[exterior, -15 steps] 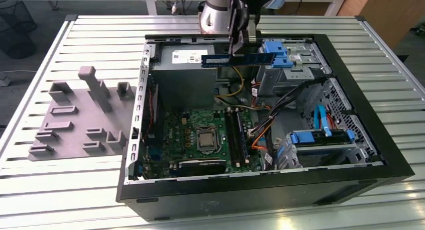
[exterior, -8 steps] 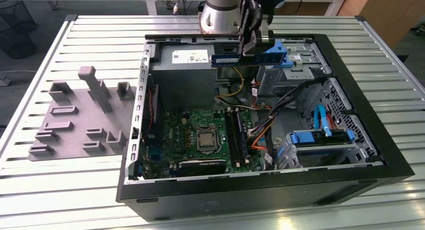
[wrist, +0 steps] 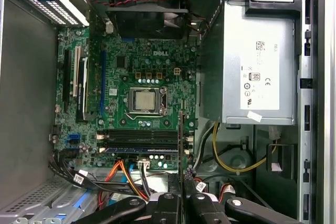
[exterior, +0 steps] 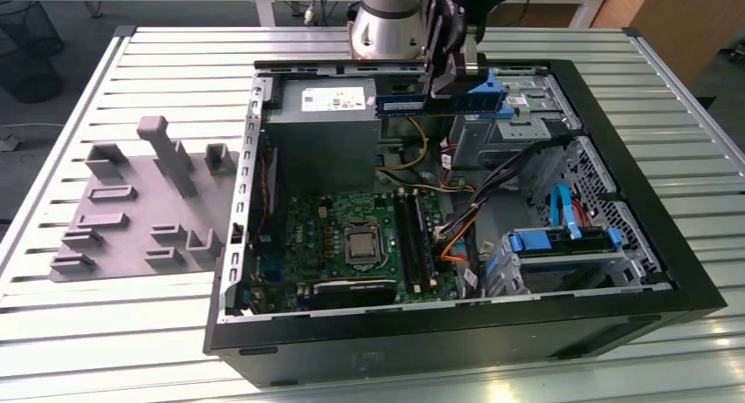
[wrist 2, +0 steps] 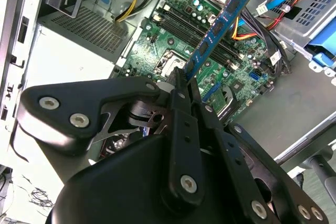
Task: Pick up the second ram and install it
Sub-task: 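Insert the second ram into the second slot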
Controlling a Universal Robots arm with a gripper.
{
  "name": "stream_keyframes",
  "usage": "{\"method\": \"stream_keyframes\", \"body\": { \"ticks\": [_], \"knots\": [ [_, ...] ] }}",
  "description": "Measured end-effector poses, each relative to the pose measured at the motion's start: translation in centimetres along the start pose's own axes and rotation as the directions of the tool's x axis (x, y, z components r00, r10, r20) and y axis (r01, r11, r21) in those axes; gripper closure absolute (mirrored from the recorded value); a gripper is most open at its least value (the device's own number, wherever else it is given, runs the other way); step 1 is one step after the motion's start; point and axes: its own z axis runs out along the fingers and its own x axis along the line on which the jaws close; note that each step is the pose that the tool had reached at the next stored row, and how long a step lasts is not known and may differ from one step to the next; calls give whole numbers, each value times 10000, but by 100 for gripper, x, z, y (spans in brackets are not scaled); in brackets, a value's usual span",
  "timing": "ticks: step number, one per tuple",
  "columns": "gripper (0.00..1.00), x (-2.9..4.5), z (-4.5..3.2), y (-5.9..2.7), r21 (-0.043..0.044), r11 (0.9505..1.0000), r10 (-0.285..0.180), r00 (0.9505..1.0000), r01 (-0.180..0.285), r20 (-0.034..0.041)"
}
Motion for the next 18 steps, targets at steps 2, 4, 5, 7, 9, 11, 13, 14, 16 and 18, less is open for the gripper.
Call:
{"method": "stream_keyframes", "body": {
  "ticks": [2, 4, 5, 7, 9, 11, 13, 14, 16, 18],
  "knots": [
    [86, 0, -1, -27, 0, 10000, 0, 10000, 0, 0],
    [86, 0, -1, -29, 0, 10000, 0, 10000, 0, 0],
    [86, 0, -1, -31, 0, 10000, 0, 10000, 0, 0],
    [86, 0, -1, -33, 0, 10000, 0, 10000, 0, 0],
    [86, 0, -1, -35, 0, 10000, 0, 10000, 0, 0],
    [86, 0, -1, -38, 0, 10000, 0, 10000, 0, 0],
    [86, 1, -3, -82, 0, 10000, 0, 10000, 0, 0],
    [86, 1, -3, -83, 0, 10000, 0, 10000, 0, 0],
    [86, 1, -5, -126, 0, 10000, 0, 10000, 0, 0],
    [86, 1, -5, -128, 0, 10000, 0, 10000, 0, 0]
  ]
}}
